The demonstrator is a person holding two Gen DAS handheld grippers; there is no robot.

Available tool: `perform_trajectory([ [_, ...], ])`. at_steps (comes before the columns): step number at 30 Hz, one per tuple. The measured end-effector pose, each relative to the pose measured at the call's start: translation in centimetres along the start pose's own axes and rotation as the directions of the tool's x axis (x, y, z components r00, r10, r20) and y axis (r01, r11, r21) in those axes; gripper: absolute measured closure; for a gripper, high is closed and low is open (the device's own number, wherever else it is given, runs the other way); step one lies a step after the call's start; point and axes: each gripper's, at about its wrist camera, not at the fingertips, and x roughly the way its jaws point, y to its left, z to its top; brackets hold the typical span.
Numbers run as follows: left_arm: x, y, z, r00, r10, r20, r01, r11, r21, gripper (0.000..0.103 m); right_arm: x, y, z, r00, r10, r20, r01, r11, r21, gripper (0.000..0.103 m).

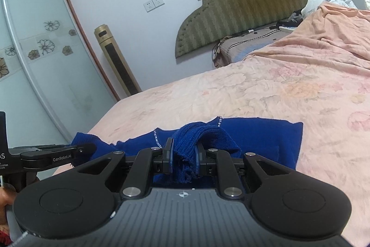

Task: Fold small clothes
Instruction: 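Lift the held hem and fold it up onto the collar with both grippers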

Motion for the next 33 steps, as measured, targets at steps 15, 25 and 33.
perform_trajectory([
  [15, 8.0, 0.9, 0.7, 0.993, 0.039, -0.107, -0.036, 0.999, 0.023, 0.092, 8.1, -2.2, 0.7, 0.995, -0.043, -0.095, 0.047, 0.998, 0.041, 0.083],
  [25, 11.3, 0.9, 0.3, 0.982, 0.05, -0.183, -0.043, 0.998, 0.039, 0.09, 10.8, -4.4, 0.5, 0.988, -0.024, -0.151, 0.041, 0.993, 0.107, 0.081],
  [33, 13.3, 1.4, 0.6, 0.972, 0.041, -0.23, -0.041, 0.999, 0.005, 0.08, 12.4, -6.4, 0.4, 0.984, -0.017, -0.175, 0.049, 0.983, 0.179, 0.074],
])
